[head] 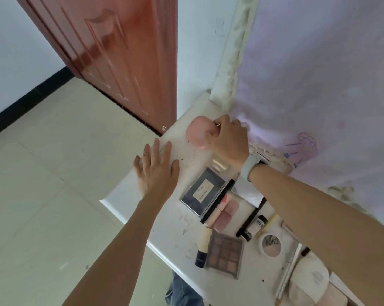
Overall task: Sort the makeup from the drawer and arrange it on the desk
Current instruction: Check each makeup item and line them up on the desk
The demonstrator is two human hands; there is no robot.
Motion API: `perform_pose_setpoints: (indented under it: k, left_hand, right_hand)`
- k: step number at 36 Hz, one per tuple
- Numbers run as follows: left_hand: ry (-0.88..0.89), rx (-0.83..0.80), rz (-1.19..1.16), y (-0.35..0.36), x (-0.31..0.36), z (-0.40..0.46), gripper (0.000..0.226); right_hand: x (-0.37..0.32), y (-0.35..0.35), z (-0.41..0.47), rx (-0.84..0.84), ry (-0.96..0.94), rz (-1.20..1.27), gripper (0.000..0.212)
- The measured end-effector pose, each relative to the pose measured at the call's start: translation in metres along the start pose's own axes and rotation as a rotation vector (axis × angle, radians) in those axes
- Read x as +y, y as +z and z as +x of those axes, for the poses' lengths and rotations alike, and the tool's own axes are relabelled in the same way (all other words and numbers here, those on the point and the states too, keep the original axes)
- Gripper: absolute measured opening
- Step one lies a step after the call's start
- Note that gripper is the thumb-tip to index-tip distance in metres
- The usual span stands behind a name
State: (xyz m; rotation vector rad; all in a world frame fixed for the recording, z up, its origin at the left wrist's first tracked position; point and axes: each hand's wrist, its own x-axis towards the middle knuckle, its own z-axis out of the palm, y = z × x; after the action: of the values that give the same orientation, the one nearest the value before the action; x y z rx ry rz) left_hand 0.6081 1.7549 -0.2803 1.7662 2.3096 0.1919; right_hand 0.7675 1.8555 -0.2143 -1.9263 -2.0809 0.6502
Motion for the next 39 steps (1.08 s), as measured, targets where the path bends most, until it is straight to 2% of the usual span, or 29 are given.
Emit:
perform_pose_setpoints:
  k: [5, 9, 15, 20, 22, 25, 28, 30, 33, 36, 38, 39]
  left_hand:
    - [-0.014, 0.04, 0.044, 0.005, 0.0, -0.001, 0.056]
    - [-0.003, 0.078, 0.074, 0.01, -0.001, 0.002, 0.055]
    - [0.024, 0.111, 0.096, 0.014, -0.004, 0.001, 0.059]
    - [0.034, 0.131, 0.082, 0.016, -0.005, 0.004, 0.059]
    - [0.028, 0.138, 0.047, 0.016, -0.006, 0.006, 0.055]
    - [-0.003, 0.07, -0.104, 0.008, -0.011, 0.012, 0.05]
    - [-0.112, -0.047, -0.61, -0.019, -0.014, 0.011, 0.039]
    - [-0.105, -0.026, -0.882, -0.037, -0.011, 0.0, 0.035]
    - [-0.021, 0.066, -1.053, -0.067, 0.003, -0.03, 0.03]
    - [0.12, 0.061, -1.213, -0.095, 0.021, -0.075, 0.03]
    - [0.245, 0.045, -1.301, -0.112, 0.03, -0.113, 0.039]
    - [0.313, 0.047, -1.322, -0.119, 0.033, -0.132, 0.047]
  right_hand:
    - [0.013, 0.005, 0.0, 0.063, -0.115, -0.15, 0.026]
    - [0.015, 0.006, 0.004, 0.087, -0.263, -0.389, 0.036]
    - [-0.003, 0.011, -0.003, -0.002, -0.386, -0.511, 0.058]
    - [-0.007, 0.018, -0.009, 0.027, -0.4, -0.538, 0.052]
    - [-0.002, 0.017, -0.008, 0.006, -0.455, -0.462, 0.056]
    - [-0.001, 0.005, -0.014, 0.001, -0.461, -0.108, 0.058]
    - [-0.007, -0.02, -0.032, -0.08, -0.349, 0.367, 0.058]
    - [-0.01, -0.041, -0.053, -0.125, -0.32, 0.525, 0.058]
    - [-0.01, -0.069, -0.09, -0.184, -0.33, 0.701, 0.064]
    - [-0.01, -0.091, -0.135, -0.222, -0.325, 0.823, 0.046]
    - [-0.013, -0.101, -0.168, -0.232, -0.327, 0.876, 0.034]
    - [-0.015, -0.105, -0.185, -0.231, -0.323, 0.89, 0.04]
